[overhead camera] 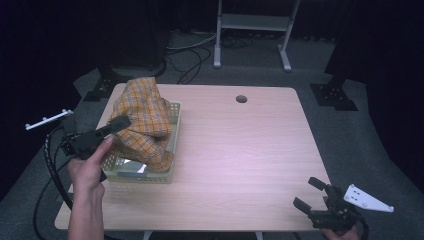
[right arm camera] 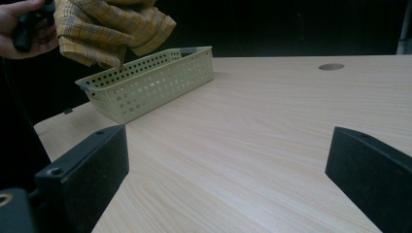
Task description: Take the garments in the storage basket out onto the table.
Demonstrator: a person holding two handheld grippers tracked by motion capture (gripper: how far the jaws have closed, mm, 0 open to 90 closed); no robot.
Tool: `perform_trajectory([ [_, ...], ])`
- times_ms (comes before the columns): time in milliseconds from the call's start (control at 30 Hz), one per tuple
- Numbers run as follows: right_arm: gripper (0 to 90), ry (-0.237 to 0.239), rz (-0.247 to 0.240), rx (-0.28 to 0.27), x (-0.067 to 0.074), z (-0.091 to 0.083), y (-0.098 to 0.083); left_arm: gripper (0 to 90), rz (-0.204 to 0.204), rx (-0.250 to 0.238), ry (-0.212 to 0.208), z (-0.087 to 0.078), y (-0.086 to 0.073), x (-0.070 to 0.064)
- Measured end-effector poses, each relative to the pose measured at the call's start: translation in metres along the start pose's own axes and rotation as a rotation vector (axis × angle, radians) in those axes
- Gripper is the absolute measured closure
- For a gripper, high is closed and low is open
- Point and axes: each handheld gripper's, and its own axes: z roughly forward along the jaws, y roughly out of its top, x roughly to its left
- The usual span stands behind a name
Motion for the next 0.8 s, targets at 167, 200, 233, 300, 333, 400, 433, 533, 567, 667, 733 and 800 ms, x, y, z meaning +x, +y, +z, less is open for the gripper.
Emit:
perform_trajectory([
  [167, 1.8, 0.001, 0.0, -0.004, 0.0, 0.0, 0.0, 78.1, 0.012, -0.017, -0.02, 0.001, 0.006, -0.009],
  [200, 1.8, 0.002, 0.001, -0.005, 0.0, 0.0, 0.0, 78.1, 0.013, -0.018, -0.021, 0.001, 0.007, -0.011],
  [233, 1.8, 0.002, 0.0, -0.004, 0.0, 0.0, 0.0, 78.1, 0.012, -0.021, -0.024, 0.001, 0.007, -0.012],
  [300, 1.8, 0.004, 0.002, -0.004, 0.0, 0.0, 0.0, 78.1, 0.017, -0.027, -0.036, 0.002, 0.009, -0.015],
  [333, 1.8, 0.004, 0.002, -0.004, 0.0, 0.0, 0.0, 78.1, 0.013, -0.031, -0.042, 0.003, 0.009, -0.017],
  [400, 1.8, -0.002, -0.009, -0.005, 0.002, -0.001, 0.001, 78.1, 0.016, -0.029, -0.052, 0.003, 0.011, -0.019],
  [433, 1.8, -0.005, -0.015, -0.008, 0.002, -0.001, 0.002, 78.1, 0.013, -0.032, -0.056, 0.004, 0.011, -0.02],
  [533, 1.8, -0.009, -0.011, -0.012, 0.002, -0.002, 0.002, 78.1, 0.019, -0.032, -0.057, 0.005, 0.011, -0.023],
  [567, 1.8, -0.01, -0.007, -0.013, 0.001, -0.003, 0.001, 78.1, 0.02, -0.033, -0.061, 0.005, 0.011, -0.024],
  [667, 1.8, -0.012, -0.002, -0.015, 0.0, -0.003, 0.001, 78.1, 0.027, -0.027, -0.068, 0.008, 0.012, -0.028],
  [733, 1.8, -0.012, -0.002, -0.018, 0.0, -0.004, 0.001, 78.1, 0.027, -0.022, -0.073, 0.011, 0.012, -0.03],
  [800, 1.8, -0.012, -0.002, -0.019, 0.0, -0.004, 0.001, 78.1, 0.03, -0.018, -0.082, 0.015, 0.012, -0.033],
])
